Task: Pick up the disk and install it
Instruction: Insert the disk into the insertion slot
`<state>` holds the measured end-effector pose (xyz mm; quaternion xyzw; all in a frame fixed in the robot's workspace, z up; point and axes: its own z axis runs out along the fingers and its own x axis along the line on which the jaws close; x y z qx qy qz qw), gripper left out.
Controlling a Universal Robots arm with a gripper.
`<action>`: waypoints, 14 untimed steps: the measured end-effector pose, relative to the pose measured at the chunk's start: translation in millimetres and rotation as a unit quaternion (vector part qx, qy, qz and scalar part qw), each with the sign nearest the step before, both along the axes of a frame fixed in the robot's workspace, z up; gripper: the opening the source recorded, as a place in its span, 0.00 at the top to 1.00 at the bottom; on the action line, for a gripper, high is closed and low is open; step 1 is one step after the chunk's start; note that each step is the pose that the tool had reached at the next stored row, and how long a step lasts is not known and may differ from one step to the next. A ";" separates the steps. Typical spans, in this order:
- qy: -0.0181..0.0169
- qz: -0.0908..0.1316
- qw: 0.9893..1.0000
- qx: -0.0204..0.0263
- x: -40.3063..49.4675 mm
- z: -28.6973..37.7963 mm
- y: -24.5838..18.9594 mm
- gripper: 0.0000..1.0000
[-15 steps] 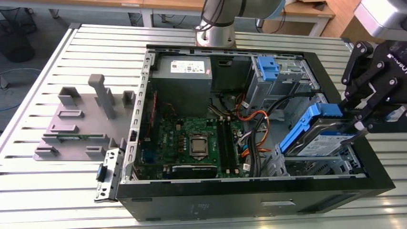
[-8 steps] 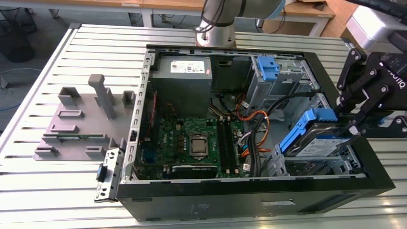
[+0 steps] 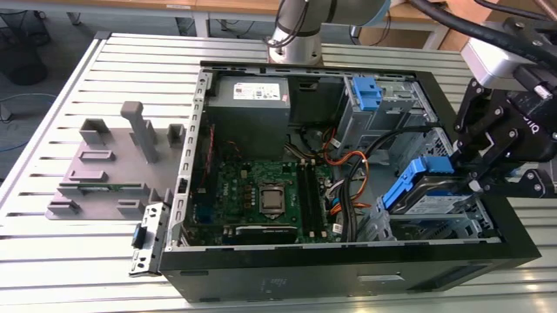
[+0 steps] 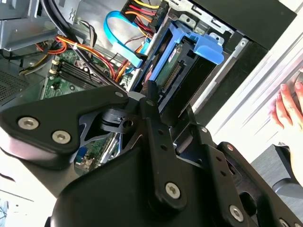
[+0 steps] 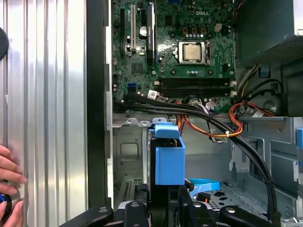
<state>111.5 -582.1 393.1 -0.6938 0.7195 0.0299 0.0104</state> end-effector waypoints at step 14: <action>0.000 0.000 1.000 0.000 0.0 -19.5 0.0 0.65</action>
